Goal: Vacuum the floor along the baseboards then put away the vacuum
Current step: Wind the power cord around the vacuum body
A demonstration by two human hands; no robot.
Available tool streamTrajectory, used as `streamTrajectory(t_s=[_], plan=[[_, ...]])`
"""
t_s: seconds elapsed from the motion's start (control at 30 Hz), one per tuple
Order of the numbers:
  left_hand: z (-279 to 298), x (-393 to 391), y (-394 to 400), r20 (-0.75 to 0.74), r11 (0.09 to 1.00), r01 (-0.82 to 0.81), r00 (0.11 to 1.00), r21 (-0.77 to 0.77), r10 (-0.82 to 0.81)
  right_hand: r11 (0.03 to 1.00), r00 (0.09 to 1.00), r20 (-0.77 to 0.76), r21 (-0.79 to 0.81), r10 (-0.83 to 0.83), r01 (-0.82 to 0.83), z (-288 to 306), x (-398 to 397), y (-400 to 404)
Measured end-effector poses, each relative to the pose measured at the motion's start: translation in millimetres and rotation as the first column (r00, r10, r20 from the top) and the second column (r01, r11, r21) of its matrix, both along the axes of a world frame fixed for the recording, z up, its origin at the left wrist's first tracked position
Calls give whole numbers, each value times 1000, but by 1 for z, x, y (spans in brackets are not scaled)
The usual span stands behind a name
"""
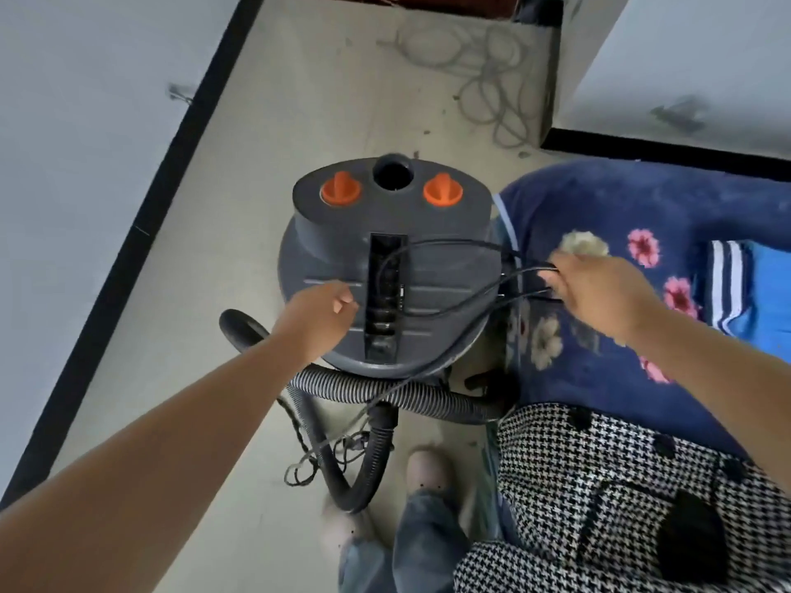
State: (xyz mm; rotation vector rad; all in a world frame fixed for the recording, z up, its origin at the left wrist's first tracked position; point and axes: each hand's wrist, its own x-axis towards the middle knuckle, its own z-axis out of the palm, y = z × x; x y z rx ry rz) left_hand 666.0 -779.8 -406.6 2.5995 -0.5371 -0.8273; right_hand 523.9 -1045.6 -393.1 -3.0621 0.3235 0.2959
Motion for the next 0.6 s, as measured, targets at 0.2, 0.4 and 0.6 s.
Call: streamTrajectory(t_s=[0.2, 0.4, 0.6], plan=[[-20, -32, -3, -170, 977, 149, 978, 152, -123, 975, 922, 362, 216, -135, 58, 22, 26, 0], [-16, -58, -12, -3, 895, 173, 982, 410, -188, 802, 845, 278, 540, -457, 256, 26, 51, 18], [-32, -75, 8, 40, 909, 200, 972, 365, -230, 687, 765, 238, 644, -599, 337, 25, 68, 15]])
